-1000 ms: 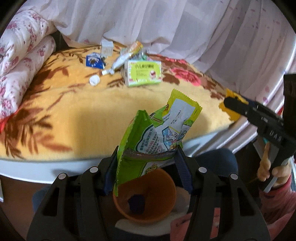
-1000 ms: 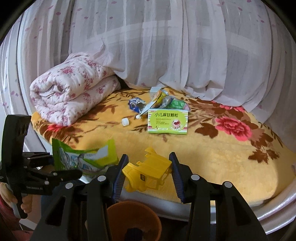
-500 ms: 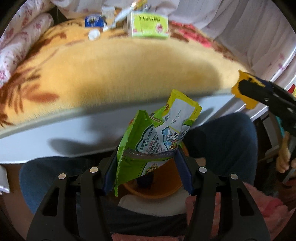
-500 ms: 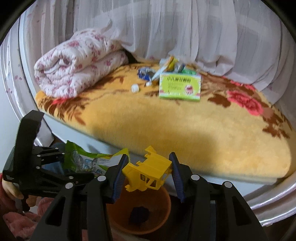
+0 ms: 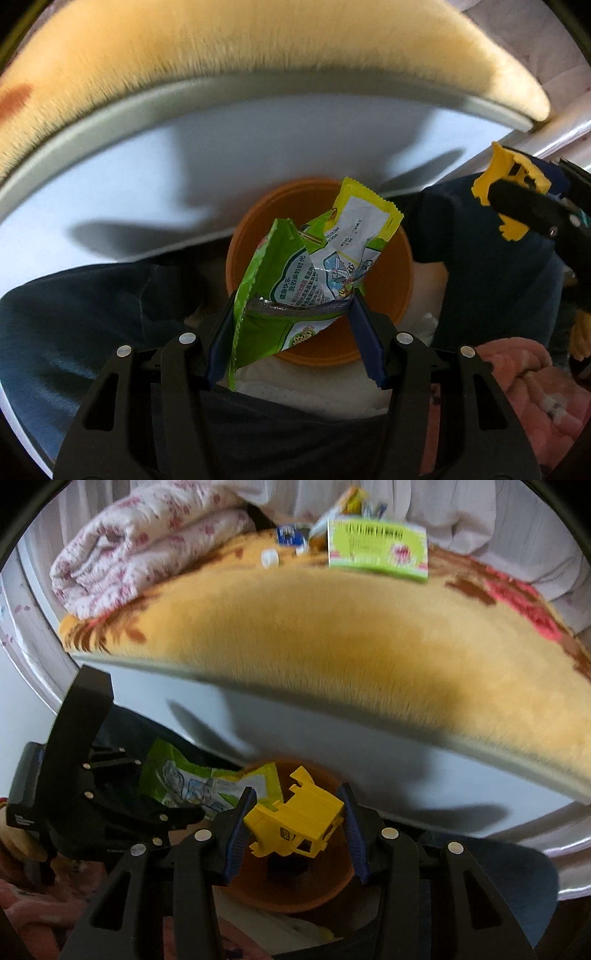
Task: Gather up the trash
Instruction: 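Lower wrapper and yellow toy into the orange bin and open both tools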
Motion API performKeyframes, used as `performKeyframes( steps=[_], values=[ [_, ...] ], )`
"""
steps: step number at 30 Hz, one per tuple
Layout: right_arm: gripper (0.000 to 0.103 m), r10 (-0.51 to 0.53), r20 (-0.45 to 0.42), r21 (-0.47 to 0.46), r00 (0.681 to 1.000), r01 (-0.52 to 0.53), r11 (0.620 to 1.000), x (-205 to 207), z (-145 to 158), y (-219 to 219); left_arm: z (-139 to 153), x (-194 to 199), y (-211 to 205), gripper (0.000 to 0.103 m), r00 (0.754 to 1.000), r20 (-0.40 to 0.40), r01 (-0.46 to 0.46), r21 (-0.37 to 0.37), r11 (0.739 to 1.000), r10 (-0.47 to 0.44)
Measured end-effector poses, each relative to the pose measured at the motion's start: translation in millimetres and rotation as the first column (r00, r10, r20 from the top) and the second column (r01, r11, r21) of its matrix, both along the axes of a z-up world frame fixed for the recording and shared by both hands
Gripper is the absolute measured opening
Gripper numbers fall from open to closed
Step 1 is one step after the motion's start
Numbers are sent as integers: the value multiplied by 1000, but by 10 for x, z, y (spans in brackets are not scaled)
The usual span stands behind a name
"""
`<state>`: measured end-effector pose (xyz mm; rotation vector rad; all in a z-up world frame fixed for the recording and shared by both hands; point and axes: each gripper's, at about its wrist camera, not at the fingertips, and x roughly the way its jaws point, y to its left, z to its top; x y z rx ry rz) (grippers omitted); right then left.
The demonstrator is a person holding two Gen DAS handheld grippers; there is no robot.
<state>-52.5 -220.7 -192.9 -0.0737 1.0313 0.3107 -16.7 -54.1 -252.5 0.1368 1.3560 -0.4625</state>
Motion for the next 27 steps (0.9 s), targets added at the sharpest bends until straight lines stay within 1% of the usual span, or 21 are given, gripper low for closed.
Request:
performKeyframes(
  steps=[4,10,20,26,27],
  values=[
    [46,-2,-71,-17,997,1,1000,73,-254,8,-168,66,-35,56,999,-42,-2,26,1000,3],
    [46,-13,-178,-40,984,6,999,212,-636,18,-396,137,-128,56,995,-101,4,61,998,2],
    [46,-18,-275,-32,961,9,999,358,-979,94,-601,230,-110,56,986,-167,4,104,995,14],
    [46,-18,-300,-23,954,11,1000,410,-1065,71,-669,260,-106,58,982,-186,7,126,992,17],
    [51,-18,-304,-21,953,12,1000,415,-1073,74,-682,257,-105,60,982,-187,7,129,992,17]
  ],
)
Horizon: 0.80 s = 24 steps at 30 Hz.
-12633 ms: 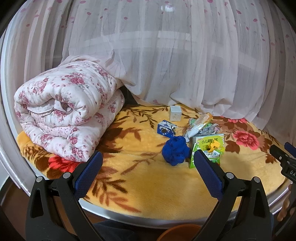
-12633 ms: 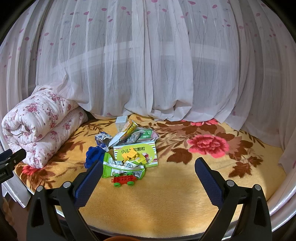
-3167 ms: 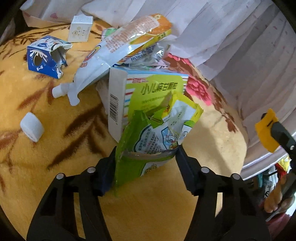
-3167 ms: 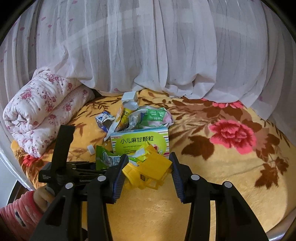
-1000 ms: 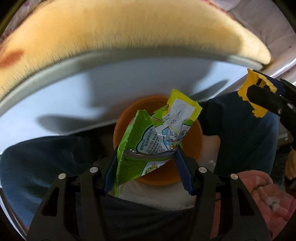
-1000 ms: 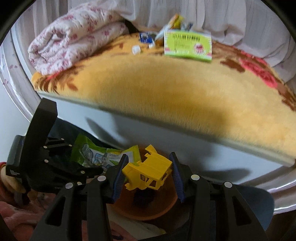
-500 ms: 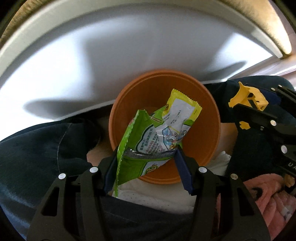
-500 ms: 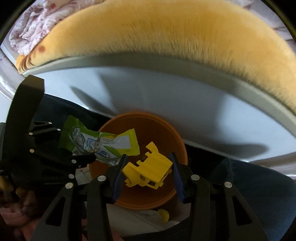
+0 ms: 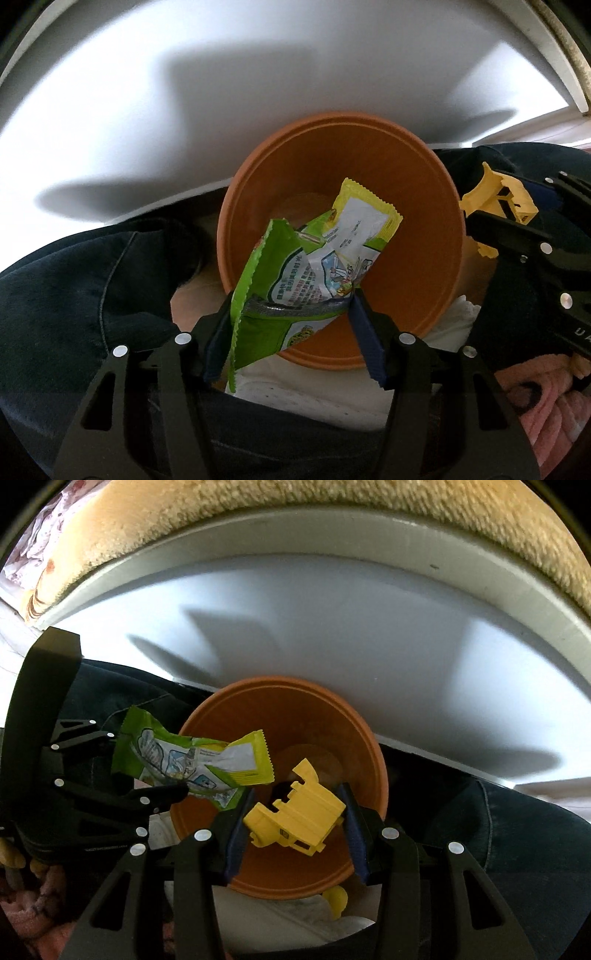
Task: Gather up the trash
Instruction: 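Lower wrapper and yellow toy into the orange bin and open both tools, then return to the bed and grasp the white bottle cap with the left tool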
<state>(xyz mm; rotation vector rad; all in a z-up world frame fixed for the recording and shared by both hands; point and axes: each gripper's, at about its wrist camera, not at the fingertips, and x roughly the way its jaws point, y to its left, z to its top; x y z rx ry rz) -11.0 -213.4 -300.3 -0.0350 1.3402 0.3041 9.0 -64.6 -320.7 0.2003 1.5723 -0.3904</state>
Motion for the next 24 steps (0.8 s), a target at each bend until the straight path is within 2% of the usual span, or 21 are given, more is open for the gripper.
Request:
performKeyframes(
  steps=[1,2,4,5,9,16,24],
  values=[
    [63,-1,-3,4,1000,1,1000,24,-2,1,-6,0,-2,61,1000,0,0,7,1000,0],
    [67,-2,-7,10,1000,2,1000,36,-5,-6,-3,-2,-12,61,1000,-1,3,7,1000,-3],
    [74,-3,-1,7,1000,3,1000,33,6,2,-8,0,-11,71,1000,-1,4,16,1000,-4],
    [77,-5,2,8,1000,5,1000,37,12,8,-11,3,-5,71,1000,2,1,19,1000,-1],
    [78,-6,13,5,1000,6,1000,33,29,18,-17,16,35,77,1000,0,-16,17,1000,16],
    [82,-6,27,-3,1000,6,1000,8,46,8,7,7,54,80,1000,13,-25,12,1000,25],
    [82,-10,48,-7,999,10,1000,-30,125,-82,52,-17,49,81,999,35,-32,12,999,31]
  ],
)
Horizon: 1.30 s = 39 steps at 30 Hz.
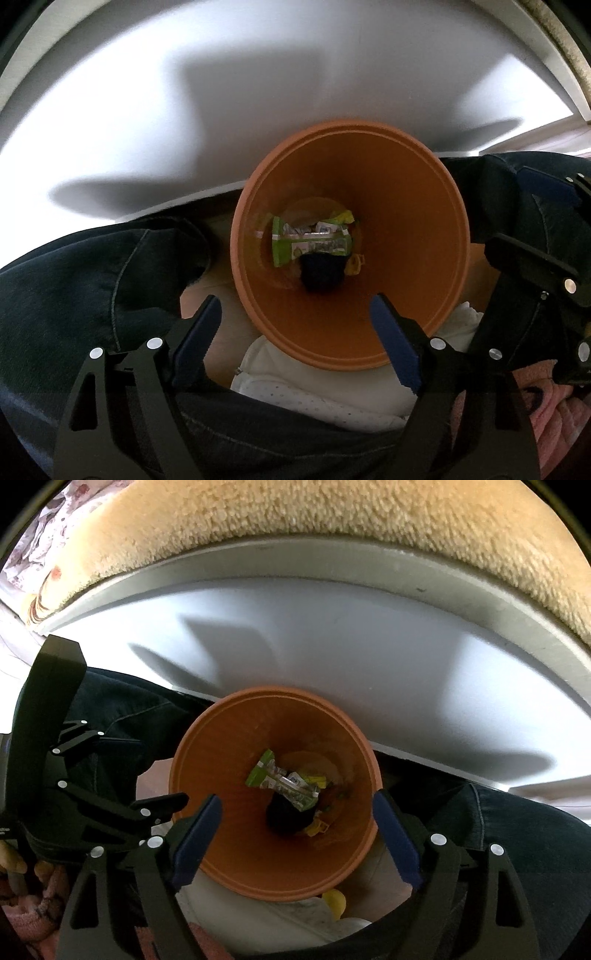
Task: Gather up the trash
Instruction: 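Return to the bed and grasp the white bottle cap with the left tool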
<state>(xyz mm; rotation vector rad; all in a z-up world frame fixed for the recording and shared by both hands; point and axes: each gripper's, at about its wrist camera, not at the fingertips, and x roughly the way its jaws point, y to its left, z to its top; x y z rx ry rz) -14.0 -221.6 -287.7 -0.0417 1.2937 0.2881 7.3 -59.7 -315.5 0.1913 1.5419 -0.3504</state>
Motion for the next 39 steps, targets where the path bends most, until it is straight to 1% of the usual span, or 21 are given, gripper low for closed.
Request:
performKeyframes(
  steps=[5,7,11,12,14,16,18,19,20,21,22,25,30,32,35,36,39],
  values=[
    [83,-5,25,1,1000,5,1000,-29,94,-45,120,-1,39,81,1000,27,-13,-27,1000,13],
    [83,-8,43,2,999,8,1000,-43,166,-55,229,-4,55,81,999,53,-10,-45,999,12],
    [83,-3,127,6,992,2,1000,-92,472,-54,535,-24,81,81,989,148,7,-60,998,2],
    [83,-4,157,12,988,2,1000,-105,579,-58,681,-16,108,81,983,185,11,-78,997,4],
    [86,-9,221,22,975,5,1000,-125,811,-81,877,-5,147,81,973,231,14,-112,994,12],
    [86,-22,291,40,956,10,999,-140,1066,-127,1148,40,214,81,955,293,13,-157,988,34],
    [87,-33,332,60,943,14,998,-138,1255,-172,1440,122,288,81,929,364,12,-197,980,62],
    [87,-40,349,70,936,16,997,-134,1332,-191,1536,150,303,83,919,387,11,-209,978,72],
    [88,-47,369,84,928,17,996,-121,1419,-219,1670,230,338,87,901,425,10,-220,975,87],
    [88,-55,386,94,921,20,995,-112,1482,-229,1765,313,356,91,883,458,2,-221,975,102],
    [88,-62,400,101,915,23,995,-117,1527,-221,1824,388,362,91,869,481,-9,-217,976,115],
    [88,-80,432,124,898,28,992,-88,1658,-273,1993,692,390,91,839,521,-38,-228,973,155],
    [88,-102,440,141,892,44,989,11,1685,-297,2107,1238,378,91,810,557,-59,-237,970,185],
    [88,-108,437,146,893,48,988,73,1683,-307,2081,1484,365,91,798,573,-65,-228,971,188],
    [88,-111,439,147,892,50,988,165,1708,-317,2076,1741,360,91,781,594,-79,-214,974,194],
    [88,-111,440,146,891,51,988,187,1712,-320,2056,1903,361,91,774,600,-86,-214,973,200],
    [88,-114,439,149,891,54,987,274,1725,-334,2016,2175,379,91,773,601,-90,-213,973,204]
  ],
)
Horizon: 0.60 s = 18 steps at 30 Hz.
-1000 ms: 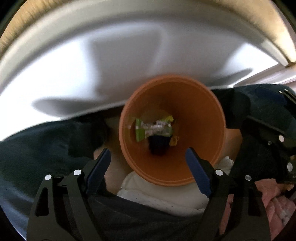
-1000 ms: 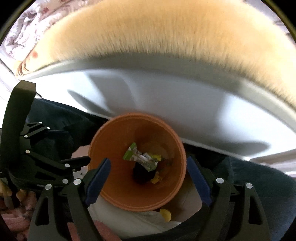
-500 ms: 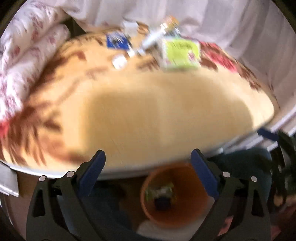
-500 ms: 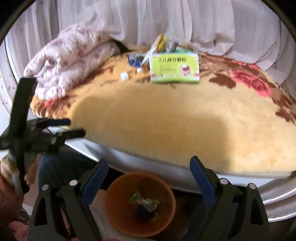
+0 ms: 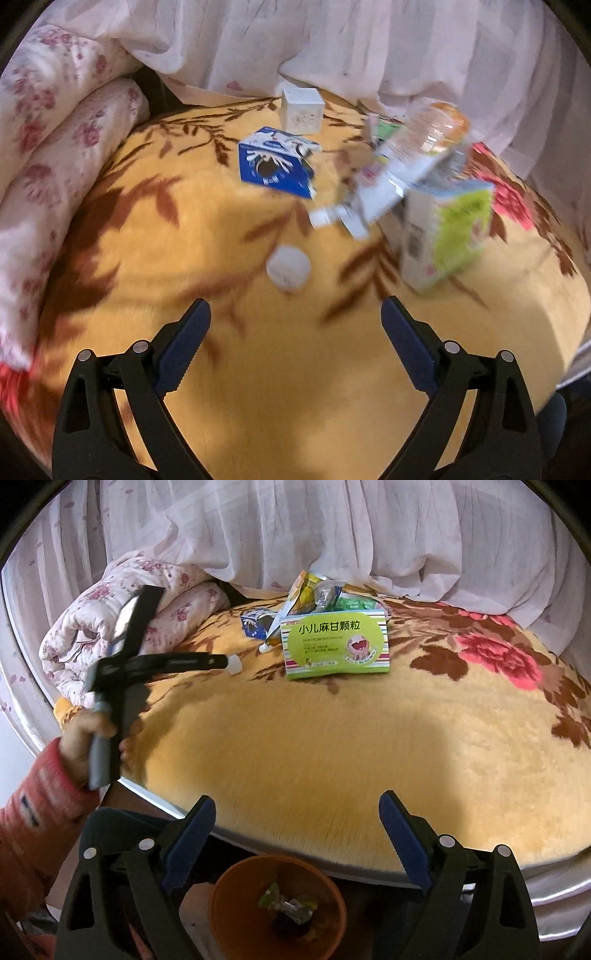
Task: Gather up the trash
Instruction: 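Return to the bed and grasp the white bottle cap with the left tool, then hold the bottle cap in the left tool while the right tool grasps the silver pouch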
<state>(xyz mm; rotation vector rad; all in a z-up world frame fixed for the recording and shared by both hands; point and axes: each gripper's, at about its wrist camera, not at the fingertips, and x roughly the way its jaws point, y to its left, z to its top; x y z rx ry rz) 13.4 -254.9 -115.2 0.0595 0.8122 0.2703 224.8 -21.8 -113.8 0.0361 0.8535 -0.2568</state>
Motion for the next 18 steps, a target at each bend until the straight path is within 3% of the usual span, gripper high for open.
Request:
performKeyframes(
  steps=[8,10,18],
  values=[
    [88,-12,-29,17,1000,12,1000,232,-75,-55,-239,482,-61,56,994,-111,7,17,1000,-5],
    [88,-13,-35,19,999,14,1000,263,-91,-64,-282,515,-86,35,992,-129,17,25,1000,-14],
    [88,-15,-38,19,999,15,1000,276,-91,-45,-230,432,-35,34,995,-93,32,-27,999,-35]
  ],
)
